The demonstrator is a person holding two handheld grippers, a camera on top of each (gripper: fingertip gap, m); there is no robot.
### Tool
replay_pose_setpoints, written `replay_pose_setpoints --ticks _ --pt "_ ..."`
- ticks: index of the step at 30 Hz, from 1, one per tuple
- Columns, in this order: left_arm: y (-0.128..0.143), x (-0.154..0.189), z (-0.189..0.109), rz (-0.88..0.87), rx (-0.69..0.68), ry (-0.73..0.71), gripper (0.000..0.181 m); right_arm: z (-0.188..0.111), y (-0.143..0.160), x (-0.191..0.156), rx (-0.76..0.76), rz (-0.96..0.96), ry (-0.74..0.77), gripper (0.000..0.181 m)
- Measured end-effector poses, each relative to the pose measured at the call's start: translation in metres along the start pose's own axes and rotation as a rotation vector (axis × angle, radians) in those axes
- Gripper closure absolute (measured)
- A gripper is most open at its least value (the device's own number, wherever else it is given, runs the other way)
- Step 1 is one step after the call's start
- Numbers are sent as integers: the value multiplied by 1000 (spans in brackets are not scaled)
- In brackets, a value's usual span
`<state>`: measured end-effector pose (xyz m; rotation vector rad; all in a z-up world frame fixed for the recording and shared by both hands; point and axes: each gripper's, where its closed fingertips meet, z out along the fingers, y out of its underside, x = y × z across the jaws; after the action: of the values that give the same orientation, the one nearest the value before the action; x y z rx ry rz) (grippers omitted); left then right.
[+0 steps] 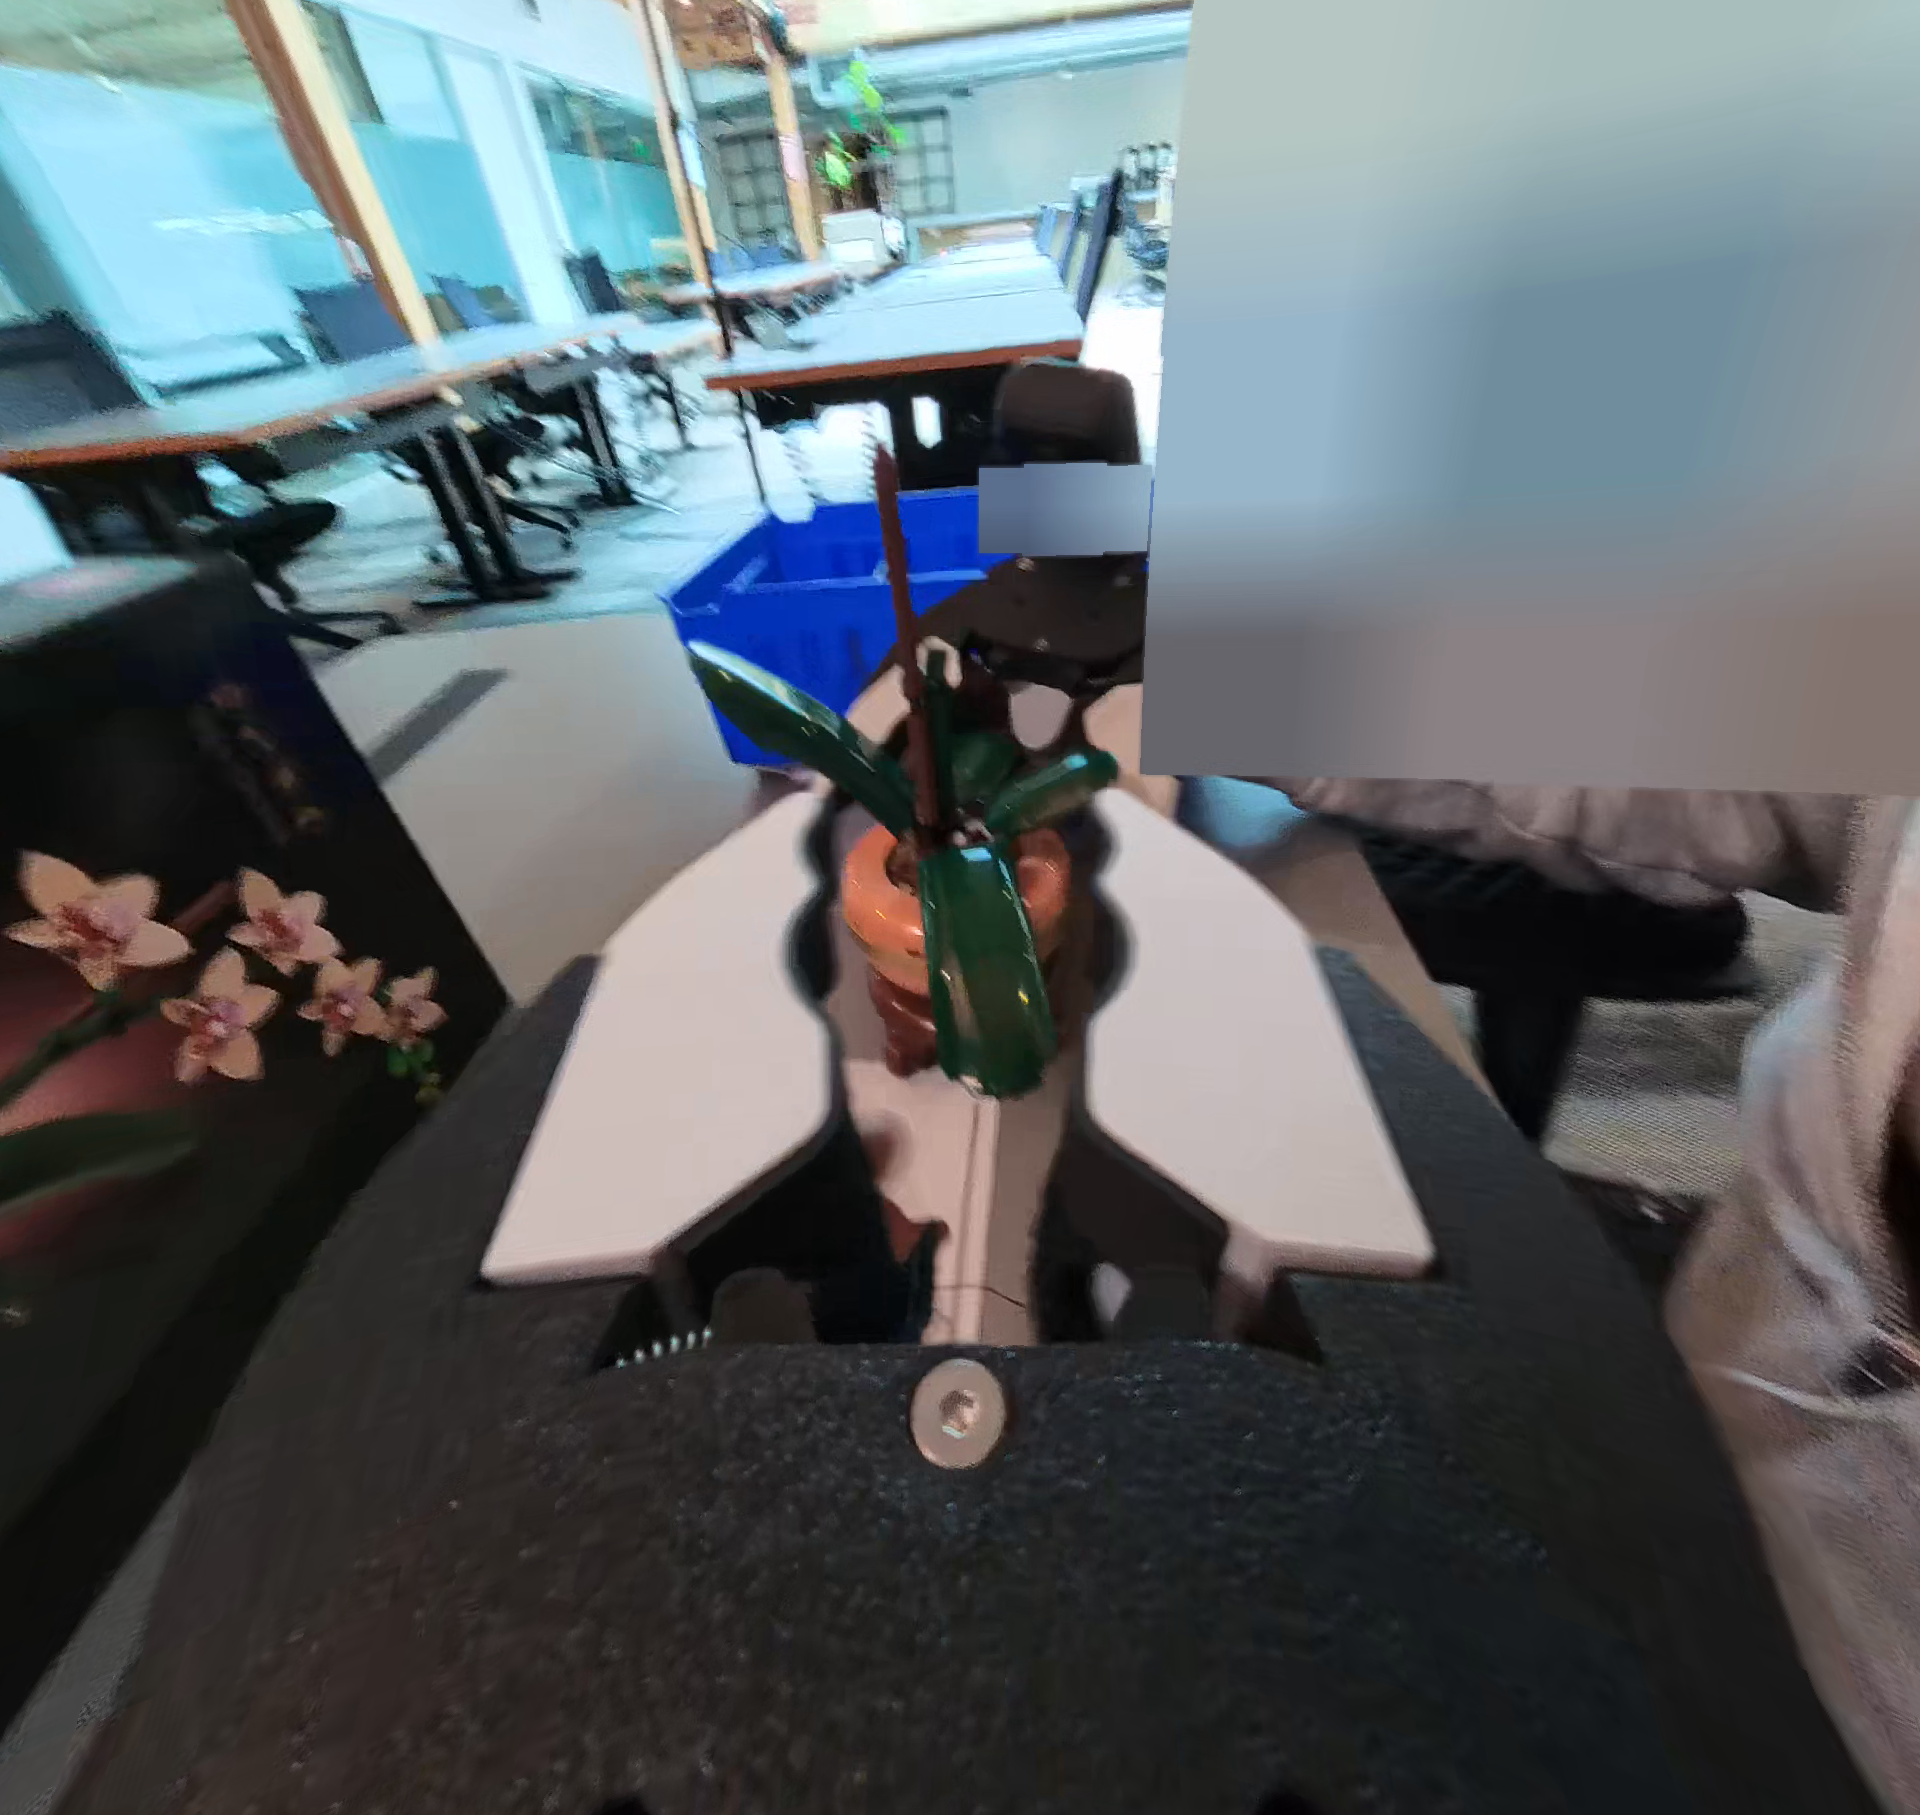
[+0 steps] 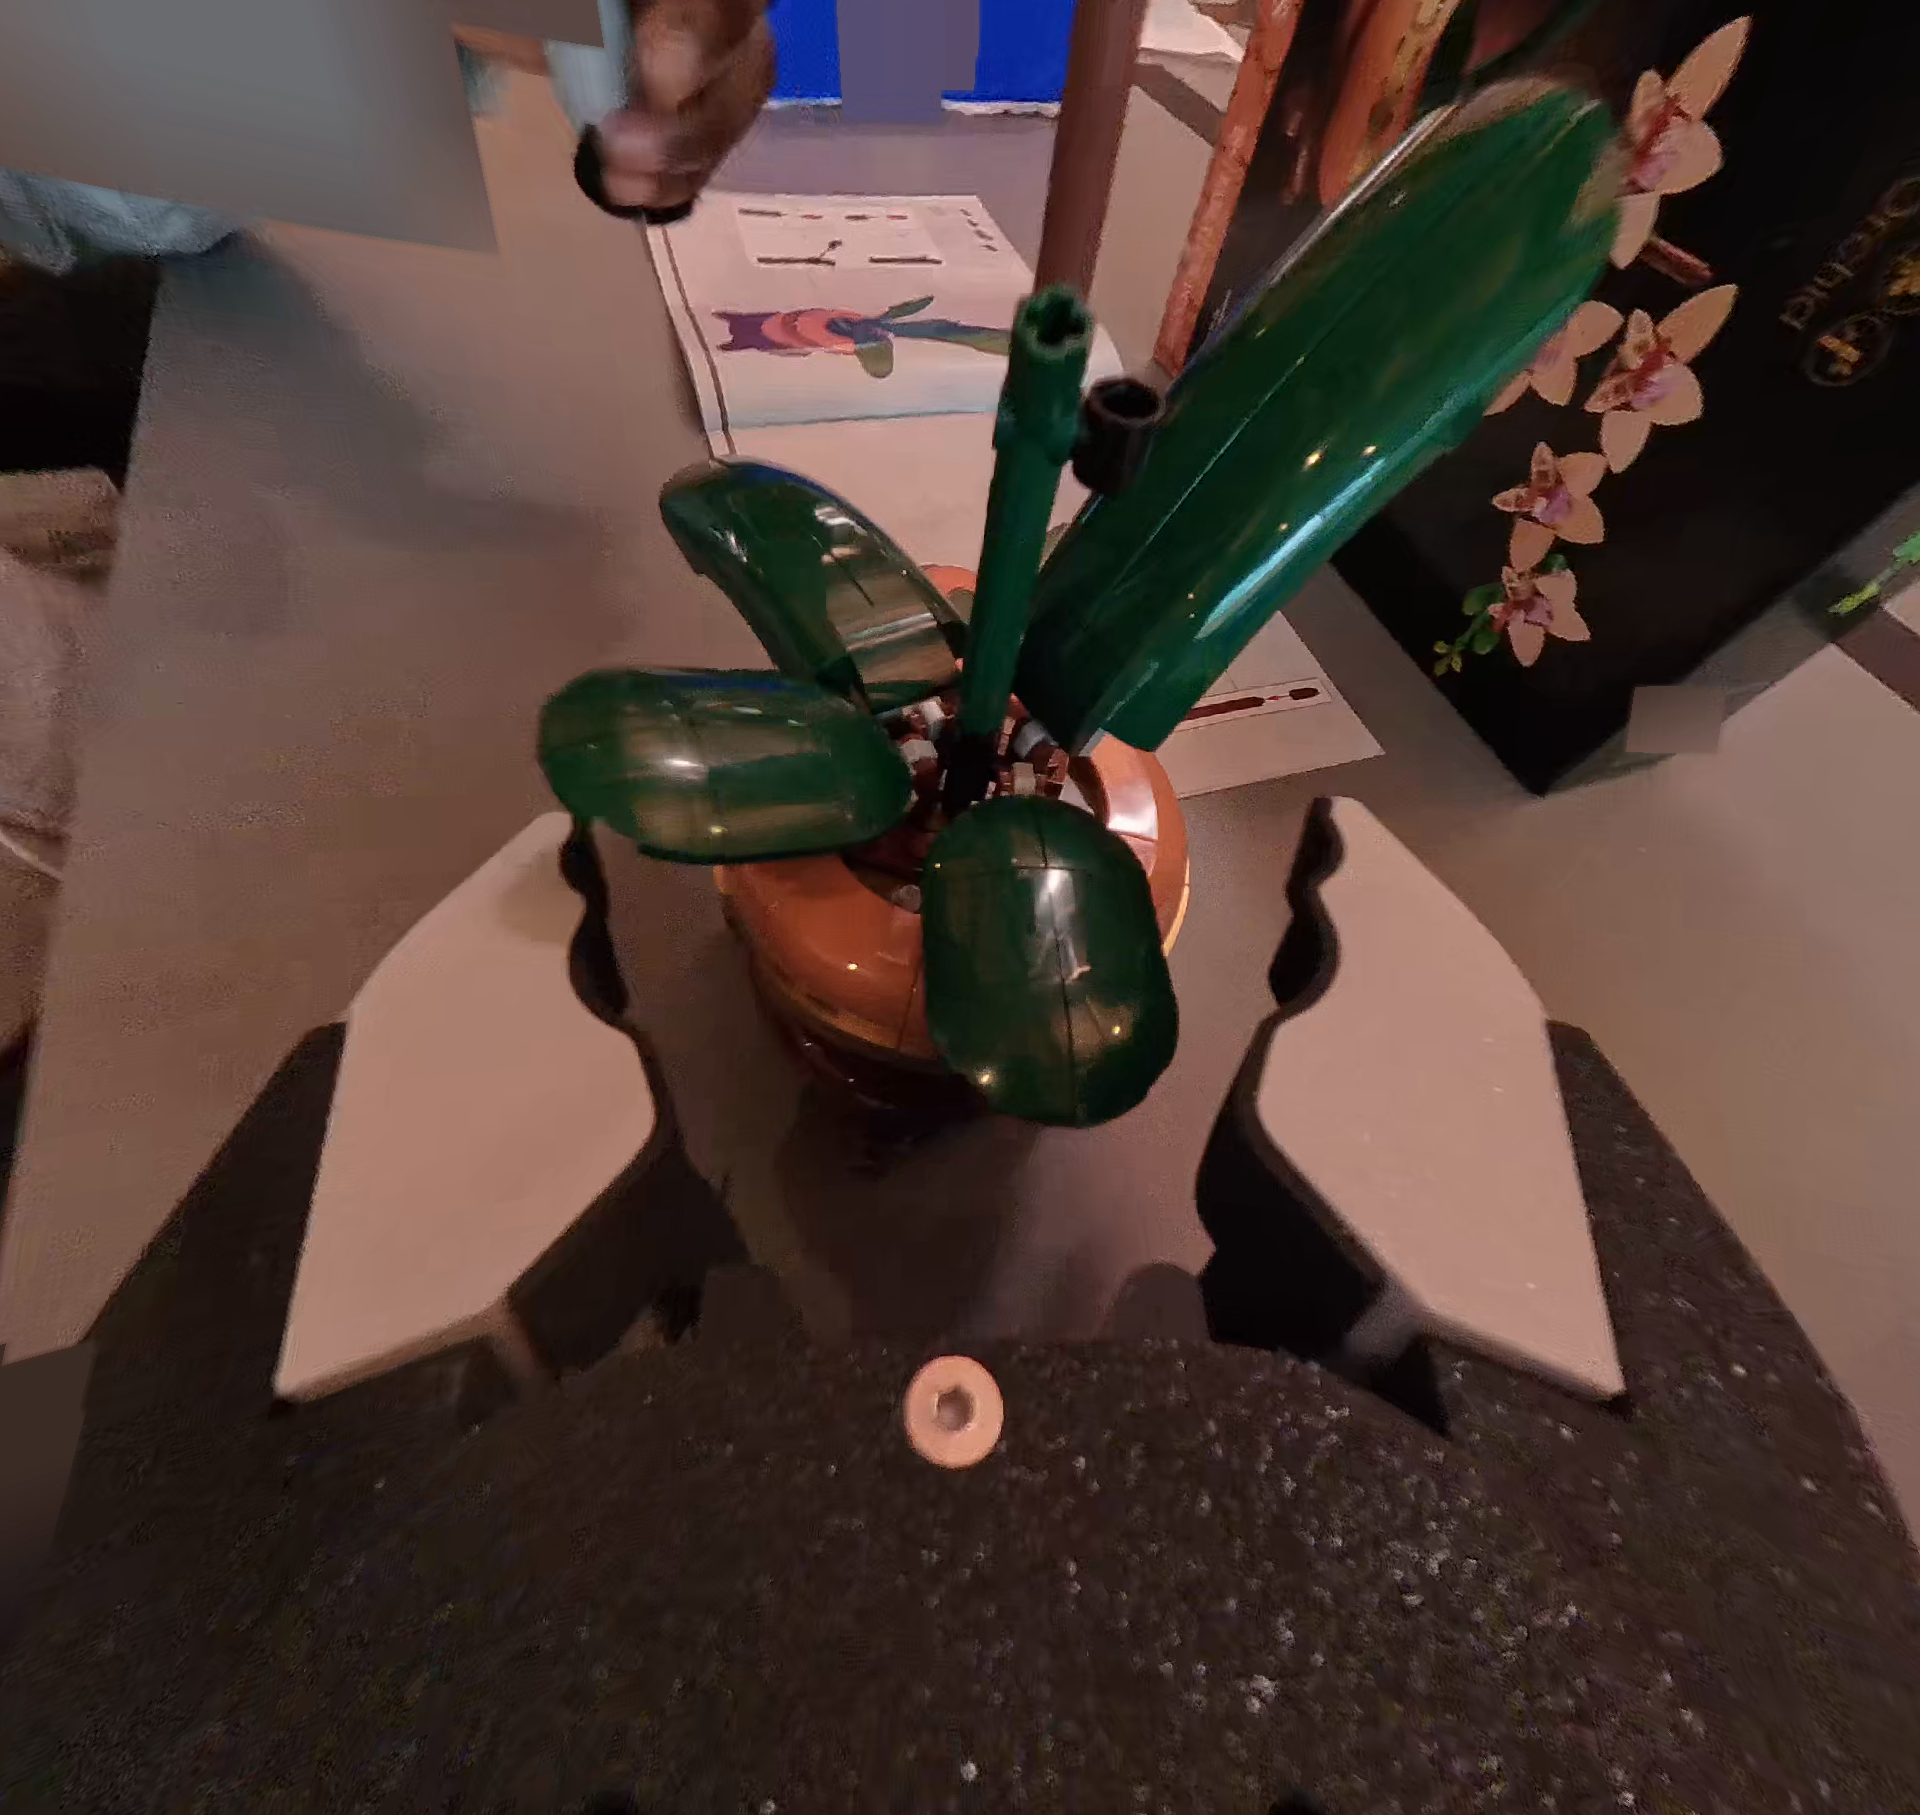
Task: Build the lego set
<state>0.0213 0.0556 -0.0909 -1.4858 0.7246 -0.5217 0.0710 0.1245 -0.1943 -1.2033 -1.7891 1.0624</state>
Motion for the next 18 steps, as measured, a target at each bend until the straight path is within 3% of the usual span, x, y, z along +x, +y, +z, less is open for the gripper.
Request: replay_pose_setpoints --ticks 1,3,7,10,13,14,18 --pt "-5 -4 4 23 21 -34 157 -5 -2 -1 7 23 17 51" --pt "-4 -11 18 34 -2 -69 172 -19 -9 -2 24 44 98 37" --pt "16 -12 51 52 -121 -11 166 -54 -52 -14 207 -11 256 36" --pt "25 -6 68 -19 -139 98 162 -77 -84 -16 305 -80 416 63" --pt "37 -7 77 -21 -202 143 163 -81 -111 -31 395 -172 440 112" --pt "40 -7 79 -10 -213 151 163 -79 -115 -35 393 -177 429 124" --pt "41 -4 87 28 -205 184 155 -64 -94 -13 197 -39 446 139"
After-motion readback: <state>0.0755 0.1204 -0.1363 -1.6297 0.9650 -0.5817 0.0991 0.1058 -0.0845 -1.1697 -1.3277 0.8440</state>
